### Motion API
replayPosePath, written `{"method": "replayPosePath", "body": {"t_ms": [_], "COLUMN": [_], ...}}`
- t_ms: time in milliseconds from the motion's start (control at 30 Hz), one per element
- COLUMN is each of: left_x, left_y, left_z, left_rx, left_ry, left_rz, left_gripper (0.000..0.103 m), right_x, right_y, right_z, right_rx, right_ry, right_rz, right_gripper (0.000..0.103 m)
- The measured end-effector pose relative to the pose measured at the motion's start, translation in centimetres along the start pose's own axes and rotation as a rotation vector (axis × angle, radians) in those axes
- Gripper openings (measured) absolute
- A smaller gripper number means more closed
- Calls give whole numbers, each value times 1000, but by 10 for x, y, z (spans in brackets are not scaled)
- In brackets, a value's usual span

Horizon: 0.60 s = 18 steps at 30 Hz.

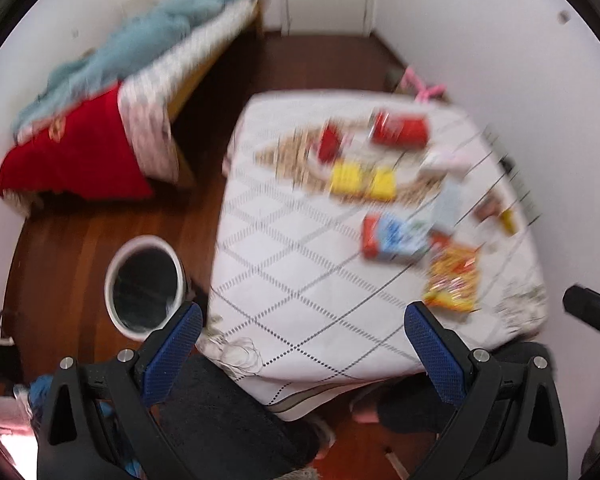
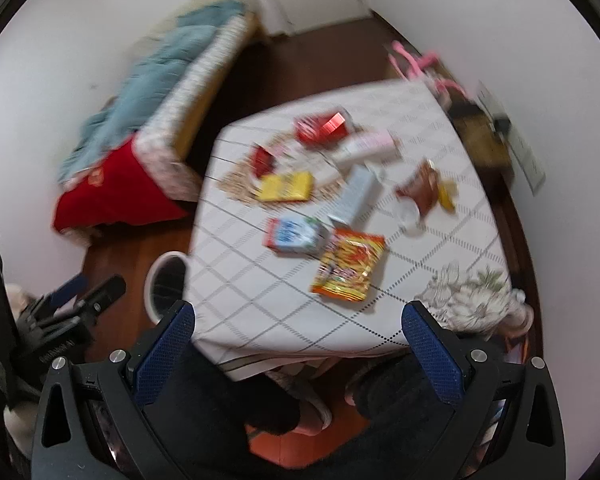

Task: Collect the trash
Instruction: 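Grasp the orange chip bag with the right tool while the left tool grasps the milk carton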

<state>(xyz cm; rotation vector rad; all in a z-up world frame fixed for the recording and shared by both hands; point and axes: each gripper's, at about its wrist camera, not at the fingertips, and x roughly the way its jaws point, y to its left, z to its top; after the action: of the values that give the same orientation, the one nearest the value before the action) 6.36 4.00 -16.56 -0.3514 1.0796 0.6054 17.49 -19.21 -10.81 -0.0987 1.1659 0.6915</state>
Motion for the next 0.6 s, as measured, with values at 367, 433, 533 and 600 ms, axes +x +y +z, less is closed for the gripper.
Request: {"method": "replayPosePath", "body": {"t_ms": [367,433,533,600], "left_x": [134,144,150,150], "left_y": [2,3,4,2], "left_z": [-9,-9,-10,-8], "left_rx": [1,-2,-8,-7], "left_ry": [178,186,198,200], "left_rz": [76,84,78,69], "left_gripper": [103,103,103,103], "right_x": [183,201,223,230], "right_y": [-23,-22,-18,-16], "right_z": [18,21,22,19], "right_rx": [74,65,32,-1], "right_ry": [112,133,147,146], "right_rz": [-176,-199,-237,-264], "right_gripper": [103,103,98,92]}}
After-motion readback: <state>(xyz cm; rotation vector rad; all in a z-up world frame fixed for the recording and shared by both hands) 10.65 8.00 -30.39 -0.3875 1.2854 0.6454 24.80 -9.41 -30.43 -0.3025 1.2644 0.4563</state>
